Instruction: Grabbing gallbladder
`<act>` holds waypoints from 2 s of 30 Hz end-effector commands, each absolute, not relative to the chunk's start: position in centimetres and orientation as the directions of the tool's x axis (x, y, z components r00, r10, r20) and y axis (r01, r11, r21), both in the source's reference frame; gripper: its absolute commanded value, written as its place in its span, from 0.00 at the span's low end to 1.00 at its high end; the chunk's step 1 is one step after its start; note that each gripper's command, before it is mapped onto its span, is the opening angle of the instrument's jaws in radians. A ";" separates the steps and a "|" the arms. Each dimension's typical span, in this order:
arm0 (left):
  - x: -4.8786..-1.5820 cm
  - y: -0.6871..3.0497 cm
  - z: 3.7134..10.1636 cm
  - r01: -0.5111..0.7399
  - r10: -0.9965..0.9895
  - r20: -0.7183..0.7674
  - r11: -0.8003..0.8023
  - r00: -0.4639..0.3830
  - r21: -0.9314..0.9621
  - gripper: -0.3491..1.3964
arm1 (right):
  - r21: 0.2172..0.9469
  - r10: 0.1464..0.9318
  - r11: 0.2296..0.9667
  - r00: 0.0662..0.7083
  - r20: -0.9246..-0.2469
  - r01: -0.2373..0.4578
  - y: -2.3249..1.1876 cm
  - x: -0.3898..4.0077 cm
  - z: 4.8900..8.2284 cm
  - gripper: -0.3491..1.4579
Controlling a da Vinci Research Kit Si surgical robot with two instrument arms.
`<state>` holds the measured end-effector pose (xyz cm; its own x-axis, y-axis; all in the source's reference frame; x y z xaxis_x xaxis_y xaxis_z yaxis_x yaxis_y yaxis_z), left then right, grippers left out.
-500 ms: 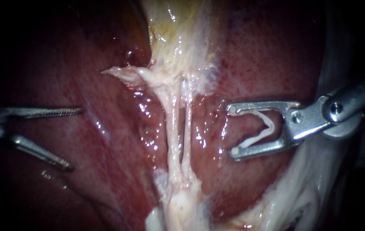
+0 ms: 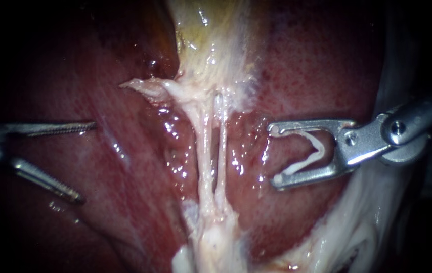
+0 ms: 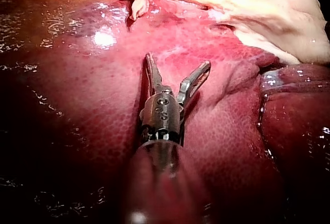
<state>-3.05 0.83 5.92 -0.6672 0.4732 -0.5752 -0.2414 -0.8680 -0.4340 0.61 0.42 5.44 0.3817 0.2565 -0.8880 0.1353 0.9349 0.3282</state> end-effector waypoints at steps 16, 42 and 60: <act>-3.75 1.56 5.68 -0.301 0.512 -0.698 -0.859 -0.501 -0.414 0.75 | 0.328 0.256 0.935 0.382 -0.888 0.135 0.42 0.62 5.44 0.47; -3.81 1.59 5.92 -0.335 0.534 -0.677 -0.845 -0.507 -0.416 0.00 | 0.328 0.256 0.935 0.382 -0.888 0.135 0.42 0.62 5.44 0.47; -3.32 2.11 5.15 -0.386 0.650 -0.611 -0.760 -0.452 -0.522 0.00 | 0.333 0.262 0.934 0.383 -0.886 0.132 0.43 0.63 5.45 0.47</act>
